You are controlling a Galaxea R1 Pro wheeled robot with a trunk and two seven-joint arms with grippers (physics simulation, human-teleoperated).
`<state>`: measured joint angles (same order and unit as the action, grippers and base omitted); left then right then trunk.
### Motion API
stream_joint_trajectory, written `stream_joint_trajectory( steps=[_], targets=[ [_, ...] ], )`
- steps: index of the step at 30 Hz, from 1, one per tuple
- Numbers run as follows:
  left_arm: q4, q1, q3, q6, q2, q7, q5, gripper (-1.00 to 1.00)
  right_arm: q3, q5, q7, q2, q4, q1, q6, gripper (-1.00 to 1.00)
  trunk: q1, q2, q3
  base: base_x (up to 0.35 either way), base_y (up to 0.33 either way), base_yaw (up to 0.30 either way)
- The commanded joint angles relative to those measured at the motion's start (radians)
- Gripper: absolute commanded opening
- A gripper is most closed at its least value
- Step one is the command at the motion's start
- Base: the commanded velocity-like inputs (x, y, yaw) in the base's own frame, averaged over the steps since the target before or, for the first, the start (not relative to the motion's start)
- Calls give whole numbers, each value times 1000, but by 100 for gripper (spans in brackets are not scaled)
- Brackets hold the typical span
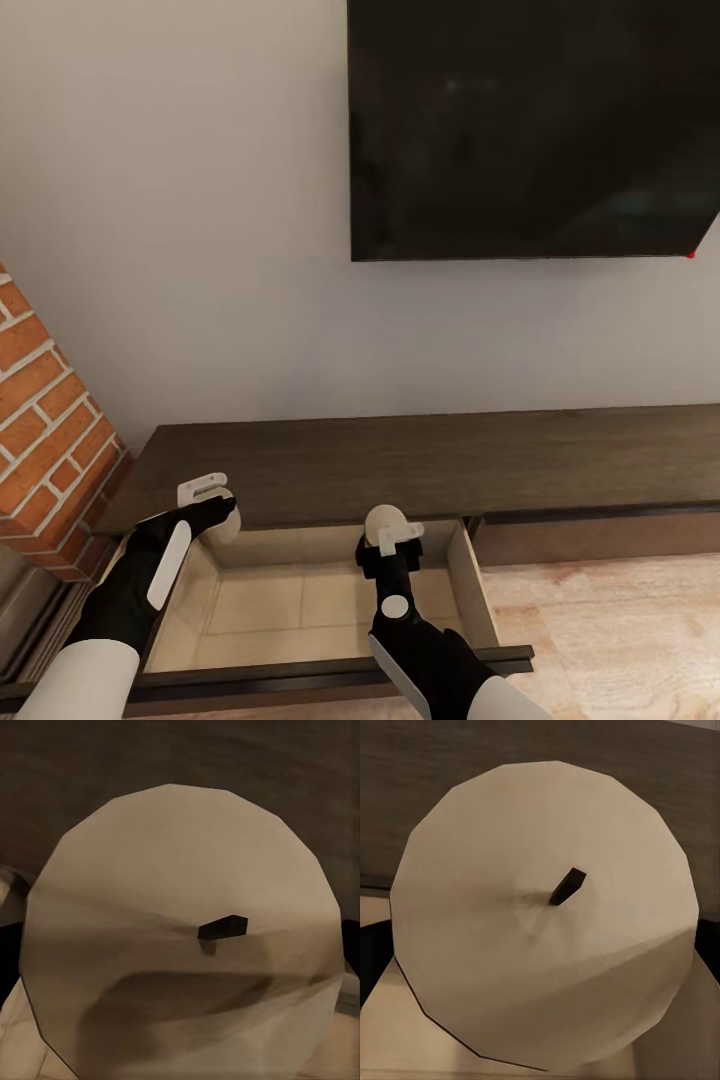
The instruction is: Place each of the two pumpkins and all three candles from the living room inside a cabinet in the living room (use any cabinet), then make sure every cabinet is closed, and position the cauldron so it is next to a table in the living room.
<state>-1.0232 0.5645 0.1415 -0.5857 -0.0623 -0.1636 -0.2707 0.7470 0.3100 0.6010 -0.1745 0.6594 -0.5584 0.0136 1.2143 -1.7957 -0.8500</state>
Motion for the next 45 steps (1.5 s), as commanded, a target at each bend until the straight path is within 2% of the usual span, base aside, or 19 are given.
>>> stream_joint_trajectory(
  steps=[1,12,14,16,20,23,26,29,31,33,35,37,41,45],
  targets=[
    [0,0,0,0,0,1,2,-100,0,0,0,0,0,0,0,-100,0,0,0,0,0,0],
    [4,-2,0,0,2,0,4,-100,0,-2,4,0,2,0,0,-100,0,0,0,0,0,0],
    [26,-3,-1,3,15,0,7,-100,0,-2,1,0,-3,0,1,-100,0,0,0,0,0,0],
    [60,-3,-3,19,28,0,8,-100,0,-1,-1,0,-6,0,1,-100,0,0,0,0,0,0],
    [183,-3,-16,124,55,-2,10,-100,0,0,-6,0,-8,0,-8,-100,0,0,0,0,0,0],
    [239,-2,-41,169,63,-6,10,-100,24,0,-9,0,-7,-1,-45,-100,0,0,0,0,0,0],
    [277,-2,-57,182,70,-8,10,-100,94,-2,-84,0,-3,-1,-136,-100,0,0,0,0,0,0],
    [329,-2,-61,186,80,-8,10,-100,116,-3,-185,2,-2,-2,-186,-100,0,0,0,0,0,0],
    [363,-2,-61,189,87,-7,10,-100,121,-3,-215,2,-2,-2,-197,-100,0,0,0,0,0,0],
    [389,-2,-63,205,89,-7,12,-100,123,-4,-231,2,-3,-3,-203,-100,0,0,0,0,0,0],
    [408,-3,-67,267,79,-5,13,-100,126,-4,-241,2,-1,-3,-204,-100,0,0,0,0,0,0],
    [412,-4,-79,294,77,-3,13,-100,129,-4,-245,3,2,-3,-203,-100,0,0,0,0,0,0],
    [415,-5,-142,312,78,-4,13,-100,130,-4,-247,3,11,-2,-201,-100,0,0,0,-66,71,0],
    [414,-6,-147,313,76,-4,13,-100,133,-4,-246,3,39,-2,-201,-100,0,0,0,-223,211,0]
  ],
)
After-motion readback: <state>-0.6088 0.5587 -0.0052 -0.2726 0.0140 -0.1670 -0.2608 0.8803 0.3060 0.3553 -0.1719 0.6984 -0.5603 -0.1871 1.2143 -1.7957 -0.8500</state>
